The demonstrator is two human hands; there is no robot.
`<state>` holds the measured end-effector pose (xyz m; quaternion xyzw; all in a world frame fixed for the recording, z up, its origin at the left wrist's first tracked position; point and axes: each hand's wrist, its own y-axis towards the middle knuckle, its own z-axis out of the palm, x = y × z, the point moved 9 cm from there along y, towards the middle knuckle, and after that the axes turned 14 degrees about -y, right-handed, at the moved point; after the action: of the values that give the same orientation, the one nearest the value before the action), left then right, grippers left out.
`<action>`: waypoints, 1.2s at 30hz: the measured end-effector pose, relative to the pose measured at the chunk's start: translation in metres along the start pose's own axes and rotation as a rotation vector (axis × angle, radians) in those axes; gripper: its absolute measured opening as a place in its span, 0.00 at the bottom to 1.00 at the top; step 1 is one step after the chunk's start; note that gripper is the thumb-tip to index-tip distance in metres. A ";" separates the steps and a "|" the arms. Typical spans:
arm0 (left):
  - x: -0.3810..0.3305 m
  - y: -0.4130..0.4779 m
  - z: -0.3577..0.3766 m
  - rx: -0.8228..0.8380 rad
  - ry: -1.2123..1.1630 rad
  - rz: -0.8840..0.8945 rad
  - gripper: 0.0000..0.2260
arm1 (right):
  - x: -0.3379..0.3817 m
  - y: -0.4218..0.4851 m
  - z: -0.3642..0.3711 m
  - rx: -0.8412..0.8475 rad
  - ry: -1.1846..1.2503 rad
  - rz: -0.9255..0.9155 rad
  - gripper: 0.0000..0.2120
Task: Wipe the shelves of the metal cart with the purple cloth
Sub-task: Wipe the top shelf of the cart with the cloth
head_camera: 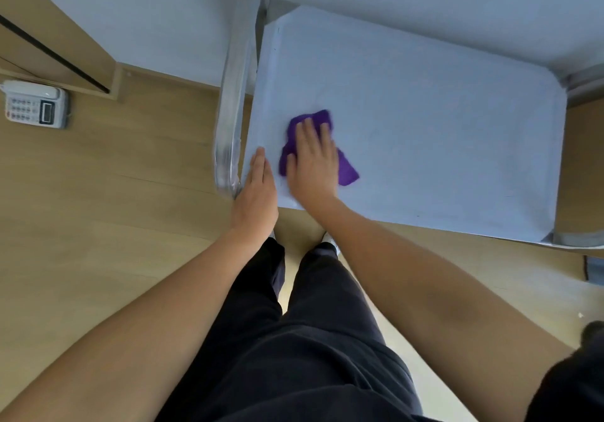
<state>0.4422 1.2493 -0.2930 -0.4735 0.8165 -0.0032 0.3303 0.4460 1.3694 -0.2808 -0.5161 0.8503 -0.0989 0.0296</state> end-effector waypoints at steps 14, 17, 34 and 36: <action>0.000 -0.001 0.002 0.026 -0.008 -0.037 0.27 | -0.009 -0.020 0.012 -0.045 -0.006 -0.060 0.27; -0.004 -0.002 -0.001 0.025 -0.046 -0.059 0.28 | -0.006 -0.043 0.013 -0.101 -0.004 -0.398 0.25; -0.032 0.072 0.011 -0.182 0.178 0.096 0.26 | -0.075 0.066 -0.003 -0.160 0.138 0.271 0.24; -0.031 0.073 0.011 -0.201 0.172 0.105 0.26 | -0.038 0.075 -0.010 -0.234 0.119 0.029 0.24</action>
<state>0.4021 1.3166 -0.3080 -0.4591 0.8615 0.0554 0.2098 0.3967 1.4380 -0.2874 -0.4969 0.8636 -0.0290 -0.0799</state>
